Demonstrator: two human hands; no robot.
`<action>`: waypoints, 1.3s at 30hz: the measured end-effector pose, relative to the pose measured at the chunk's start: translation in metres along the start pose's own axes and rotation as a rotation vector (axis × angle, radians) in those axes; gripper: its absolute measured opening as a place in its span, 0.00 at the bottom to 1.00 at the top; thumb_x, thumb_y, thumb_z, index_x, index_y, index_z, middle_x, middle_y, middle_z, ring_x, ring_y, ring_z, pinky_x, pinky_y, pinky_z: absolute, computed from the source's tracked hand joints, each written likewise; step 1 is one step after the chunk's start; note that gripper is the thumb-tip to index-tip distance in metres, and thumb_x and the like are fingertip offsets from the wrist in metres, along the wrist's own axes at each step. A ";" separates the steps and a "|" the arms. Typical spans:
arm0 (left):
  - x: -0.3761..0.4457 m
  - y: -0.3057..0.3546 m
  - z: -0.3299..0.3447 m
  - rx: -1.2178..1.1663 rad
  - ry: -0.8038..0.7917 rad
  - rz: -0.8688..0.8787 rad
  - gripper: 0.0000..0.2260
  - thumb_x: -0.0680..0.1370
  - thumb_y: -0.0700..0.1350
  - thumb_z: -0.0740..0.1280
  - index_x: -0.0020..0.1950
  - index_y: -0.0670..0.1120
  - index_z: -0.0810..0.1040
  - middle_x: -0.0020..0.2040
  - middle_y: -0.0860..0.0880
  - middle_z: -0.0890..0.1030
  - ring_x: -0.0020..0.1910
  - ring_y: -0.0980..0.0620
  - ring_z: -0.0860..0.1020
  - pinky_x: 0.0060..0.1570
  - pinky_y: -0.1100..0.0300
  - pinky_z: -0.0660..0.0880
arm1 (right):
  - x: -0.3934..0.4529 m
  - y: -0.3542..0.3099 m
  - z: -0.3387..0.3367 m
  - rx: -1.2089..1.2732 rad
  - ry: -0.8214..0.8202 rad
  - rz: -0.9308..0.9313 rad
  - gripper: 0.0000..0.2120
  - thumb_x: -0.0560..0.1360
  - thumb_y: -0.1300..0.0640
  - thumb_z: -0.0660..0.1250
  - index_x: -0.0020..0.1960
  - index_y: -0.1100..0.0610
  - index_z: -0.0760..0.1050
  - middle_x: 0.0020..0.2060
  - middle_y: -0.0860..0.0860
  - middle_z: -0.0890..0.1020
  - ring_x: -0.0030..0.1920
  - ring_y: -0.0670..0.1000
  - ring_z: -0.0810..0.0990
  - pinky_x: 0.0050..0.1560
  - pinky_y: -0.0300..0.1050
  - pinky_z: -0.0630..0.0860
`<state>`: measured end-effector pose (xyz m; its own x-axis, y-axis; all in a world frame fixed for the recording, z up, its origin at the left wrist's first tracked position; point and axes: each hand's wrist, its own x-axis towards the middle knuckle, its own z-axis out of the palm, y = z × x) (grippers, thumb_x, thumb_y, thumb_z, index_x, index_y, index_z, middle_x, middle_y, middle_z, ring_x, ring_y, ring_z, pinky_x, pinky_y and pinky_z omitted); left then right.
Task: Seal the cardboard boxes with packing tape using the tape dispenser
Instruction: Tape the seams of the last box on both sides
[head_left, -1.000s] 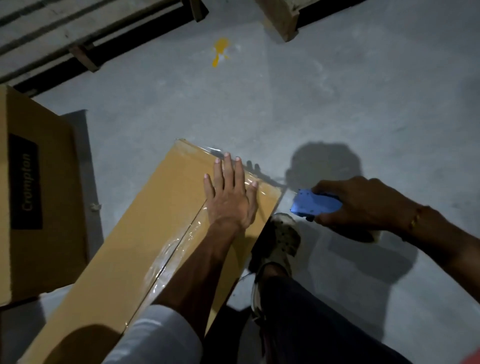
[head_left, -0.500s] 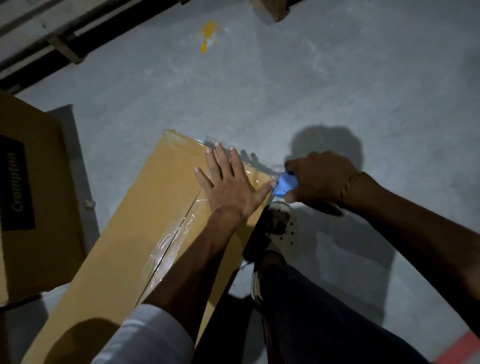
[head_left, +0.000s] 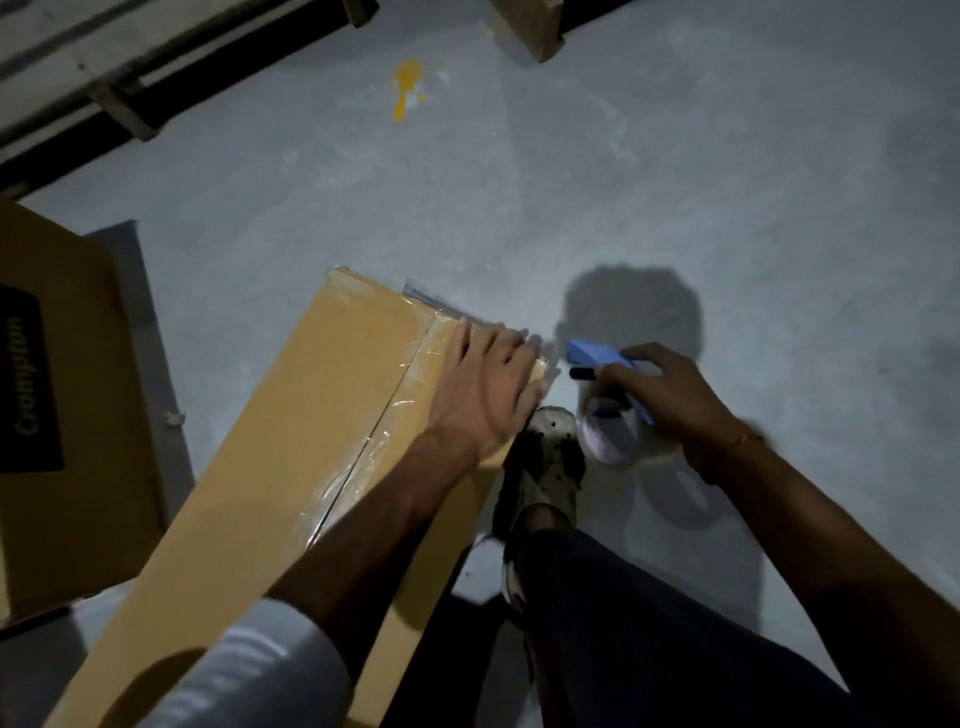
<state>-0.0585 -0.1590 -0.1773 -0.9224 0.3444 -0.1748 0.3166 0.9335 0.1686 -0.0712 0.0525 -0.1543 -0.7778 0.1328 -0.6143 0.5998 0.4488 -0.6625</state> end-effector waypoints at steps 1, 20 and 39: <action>0.008 -0.011 -0.003 0.012 0.015 -0.012 0.22 0.83 0.59 0.51 0.70 0.50 0.72 0.66 0.47 0.75 0.68 0.47 0.70 0.76 0.44 0.55 | -0.001 -0.005 0.002 0.116 0.010 -0.010 0.18 0.71 0.48 0.74 0.58 0.54 0.78 0.52 0.53 0.82 0.45 0.46 0.81 0.42 0.40 0.76; 0.035 -0.137 -0.010 0.005 0.070 -0.612 0.24 0.84 0.56 0.50 0.64 0.44 0.78 0.72 0.38 0.70 0.75 0.35 0.63 0.74 0.41 0.58 | 0.004 -0.031 0.071 0.974 -0.191 0.005 0.46 0.56 0.42 0.82 0.68 0.61 0.74 0.65 0.62 0.78 0.65 0.61 0.77 0.67 0.55 0.73; 0.019 0.006 0.002 0.132 -0.152 0.209 0.18 0.83 0.55 0.53 0.67 0.50 0.74 0.64 0.47 0.76 0.69 0.44 0.69 0.74 0.36 0.51 | 0.007 -0.017 0.022 1.297 -0.151 0.051 0.37 0.69 0.44 0.74 0.74 0.55 0.68 0.61 0.54 0.67 0.56 0.56 0.63 0.59 0.47 0.59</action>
<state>-0.0737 -0.1469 -0.1813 -0.7938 0.5321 -0.2945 0.5313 0.8424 0.0902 -0.0825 0.0258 -0.1564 -0.7711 -0.0138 -0.6366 0.4370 -0.7386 -0.5133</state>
